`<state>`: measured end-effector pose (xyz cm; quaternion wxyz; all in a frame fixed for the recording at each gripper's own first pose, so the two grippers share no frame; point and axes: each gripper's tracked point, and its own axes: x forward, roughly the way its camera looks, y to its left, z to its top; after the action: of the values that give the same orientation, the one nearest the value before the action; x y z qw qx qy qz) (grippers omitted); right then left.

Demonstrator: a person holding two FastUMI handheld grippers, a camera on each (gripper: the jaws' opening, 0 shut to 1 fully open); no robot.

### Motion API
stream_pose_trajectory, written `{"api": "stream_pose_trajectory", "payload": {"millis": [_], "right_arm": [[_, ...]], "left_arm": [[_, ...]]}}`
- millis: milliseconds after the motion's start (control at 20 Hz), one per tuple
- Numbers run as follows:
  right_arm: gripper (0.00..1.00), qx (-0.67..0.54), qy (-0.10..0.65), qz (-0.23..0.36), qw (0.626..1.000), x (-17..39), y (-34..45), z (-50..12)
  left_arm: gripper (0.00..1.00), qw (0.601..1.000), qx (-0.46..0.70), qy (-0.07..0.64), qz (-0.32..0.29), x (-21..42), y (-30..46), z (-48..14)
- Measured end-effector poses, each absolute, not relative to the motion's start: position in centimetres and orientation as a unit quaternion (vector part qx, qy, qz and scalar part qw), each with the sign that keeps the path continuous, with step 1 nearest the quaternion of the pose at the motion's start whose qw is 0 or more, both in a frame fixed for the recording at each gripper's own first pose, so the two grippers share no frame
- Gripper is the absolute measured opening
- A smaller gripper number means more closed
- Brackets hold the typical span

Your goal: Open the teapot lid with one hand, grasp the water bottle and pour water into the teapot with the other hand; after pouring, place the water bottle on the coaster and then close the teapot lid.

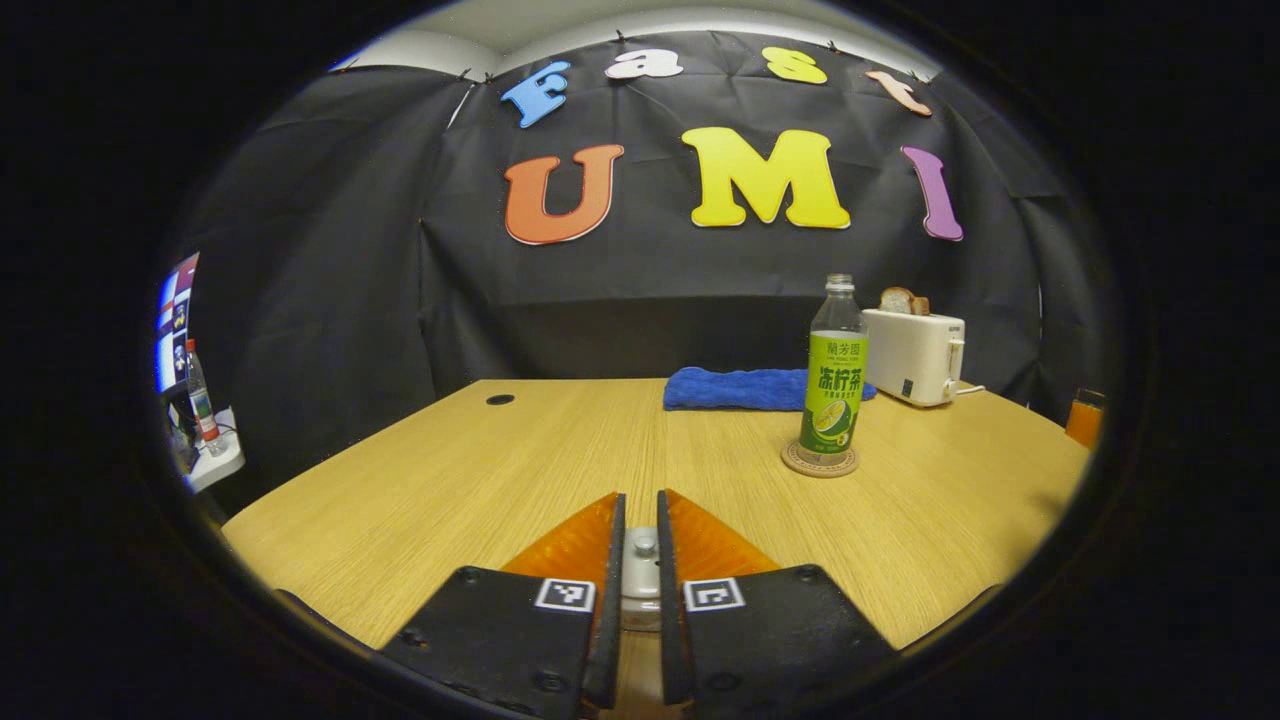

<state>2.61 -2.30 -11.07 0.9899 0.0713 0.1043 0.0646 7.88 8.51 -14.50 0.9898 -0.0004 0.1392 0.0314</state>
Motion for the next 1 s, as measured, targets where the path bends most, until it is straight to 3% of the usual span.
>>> {"api": "stream_pose_trajectory", "payload": {"millis": [50, 100, 200, 550, 750, 800, 950, 1000], "right_arm": [[0.96, 0.071, 0.107, 0.065, 0.99, 2.6, -2.2, -11.3], [0.92, 0.073, 0.109, 0.065, 0.989, 2.5, -2.2, -11.5], [0.96, 0.074, 0.113, 0.061, 0.989, 2.4, -2.3, -11.7], [0.96, 0.068, 0.102, 0.017, 0.992, 2.3, -4.8, -10.3], [0.96, 0.059, 0.072, -0.008, 0.996, 1.4, -6.5, -6.7], [0.92, 0.056, 0.062, -0.013, 0.996, 1.0, -6.8, -5.5], [0.99, 0.043, 0.046, -0.024, 0.998, 0.3, -6.5, -3.3], [0.95, 0.04, 0.045, -0.025, 0.998, -0.1, -6.3, -2.9]], "left_arm": [[0.31, 0.991, 0.002, 0.131, 0.035, 7.8, 8.7, -14.0], [0.53, 0.992, 0.0, 0.121, 0.04, 7.9, 8.8, -13.5], [0.95, 0.992, 0.004, 0.112, 0.05, 7.4, 9.2, -12.5], [0.95, 0.997, 0.008, 0.063, 0.055, 4.2, 8.8, -5.4], [0.95, 0.998, -0.002, 0.036, 0.045, 2.0, 6.4, -2.3], [0.95, 0.999, -0.005, 0.03, 0.037, 1.5, 5.6, -1.8], [0.95, 1.0, -0.007, 0.017, 0.018, -0.2, 3.4, -0.6], [0.95, 1.0, -0.007, 0.01, 0.014, -0.5, 3.1, -0.3]]}}
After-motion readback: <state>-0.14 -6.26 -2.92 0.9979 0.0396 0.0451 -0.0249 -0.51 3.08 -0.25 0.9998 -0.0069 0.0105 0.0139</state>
